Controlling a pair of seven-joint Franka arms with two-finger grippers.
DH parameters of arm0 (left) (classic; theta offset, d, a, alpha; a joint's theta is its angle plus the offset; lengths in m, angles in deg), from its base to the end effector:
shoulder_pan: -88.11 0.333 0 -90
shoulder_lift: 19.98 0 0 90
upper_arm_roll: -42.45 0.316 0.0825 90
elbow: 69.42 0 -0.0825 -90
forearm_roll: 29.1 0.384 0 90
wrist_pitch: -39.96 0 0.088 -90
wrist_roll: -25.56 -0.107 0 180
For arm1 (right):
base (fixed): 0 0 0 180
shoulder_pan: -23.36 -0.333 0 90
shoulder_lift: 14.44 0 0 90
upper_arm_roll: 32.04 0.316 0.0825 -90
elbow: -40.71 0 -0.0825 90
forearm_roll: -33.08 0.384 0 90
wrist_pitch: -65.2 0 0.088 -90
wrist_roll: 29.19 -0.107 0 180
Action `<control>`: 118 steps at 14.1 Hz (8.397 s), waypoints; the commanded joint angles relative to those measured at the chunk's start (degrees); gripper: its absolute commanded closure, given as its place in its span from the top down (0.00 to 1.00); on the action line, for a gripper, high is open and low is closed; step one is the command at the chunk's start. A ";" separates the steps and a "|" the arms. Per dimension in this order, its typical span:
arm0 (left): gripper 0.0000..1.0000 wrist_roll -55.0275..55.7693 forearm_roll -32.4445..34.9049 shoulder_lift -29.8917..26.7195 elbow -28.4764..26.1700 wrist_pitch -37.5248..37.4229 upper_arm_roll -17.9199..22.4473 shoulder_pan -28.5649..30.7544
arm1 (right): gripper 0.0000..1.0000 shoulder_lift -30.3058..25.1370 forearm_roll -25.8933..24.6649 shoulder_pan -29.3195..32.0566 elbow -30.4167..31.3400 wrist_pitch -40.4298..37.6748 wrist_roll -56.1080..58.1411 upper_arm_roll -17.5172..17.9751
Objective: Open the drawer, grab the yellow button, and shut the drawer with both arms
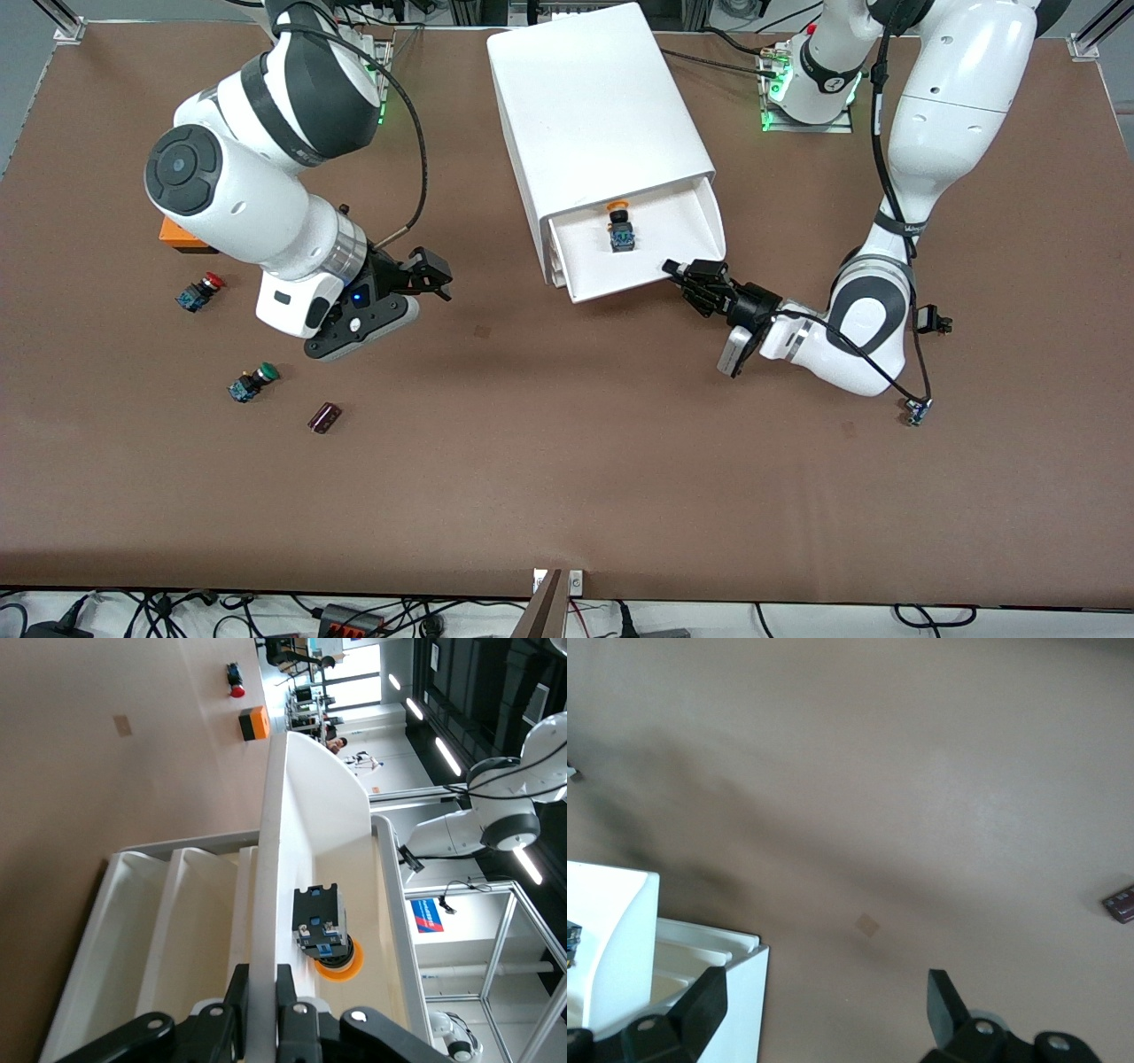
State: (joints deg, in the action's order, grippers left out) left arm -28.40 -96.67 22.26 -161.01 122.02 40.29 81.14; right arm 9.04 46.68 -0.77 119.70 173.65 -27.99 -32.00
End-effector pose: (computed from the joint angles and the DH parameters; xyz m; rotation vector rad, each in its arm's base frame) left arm 0.6050 -0.2044 0.2255 1.6437 -0.5529 -0.2942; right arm 0.6256 0.2997 0.4924 -2.8434 -0.5455 -0.0817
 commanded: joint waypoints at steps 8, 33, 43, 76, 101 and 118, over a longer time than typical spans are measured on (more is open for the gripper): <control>1.00 3.15 0.34 1.79 5.38 1.96 2.07 0.99 | 1.00 1.04 0.38 -2.50 -1.82 1.67 -2.95 -0.40; 1.00 60.11 63.62 -14.47 23.46 0.38 1.71 -2.35 | 1.00 15.36 -15.62 -27.10 -18.25 4.13 -37.13 -0.92; 1.00 60.46 64.06 -13.42 24.01 0.82 1.89 -2.87 | 0.85 19.49 -15.44 -28.08 -18.43 5.72 -39.15 -0.49; 1.00 89.28 68.54 -12.98 6.62 32.80 1.01 -17.28 | 0.00 14.05 -8.06 3.55 -12.46 -16.70 -10.63 -0.57; 1.00 101.68 61.00 -24.57 -11.76 31.32 -8.30 -20.72 | 1.00 10.89 -9.29 9.54 12.61 10.65 9.01 -1.01; 1.00 102.04 55.00 -27.39 -15.28 31.94 -10.07 -20.63 | 1.00 -4.67 -9.29 9.63 5.83 -12.74 4.96 -10.59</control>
State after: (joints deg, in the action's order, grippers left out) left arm 74.61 -40.72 -2.71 -174.90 153.78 30.57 59.73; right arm 4.81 37.31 9.06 125.01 161.57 -22.35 -41.78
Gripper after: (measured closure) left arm 0.000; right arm 0.000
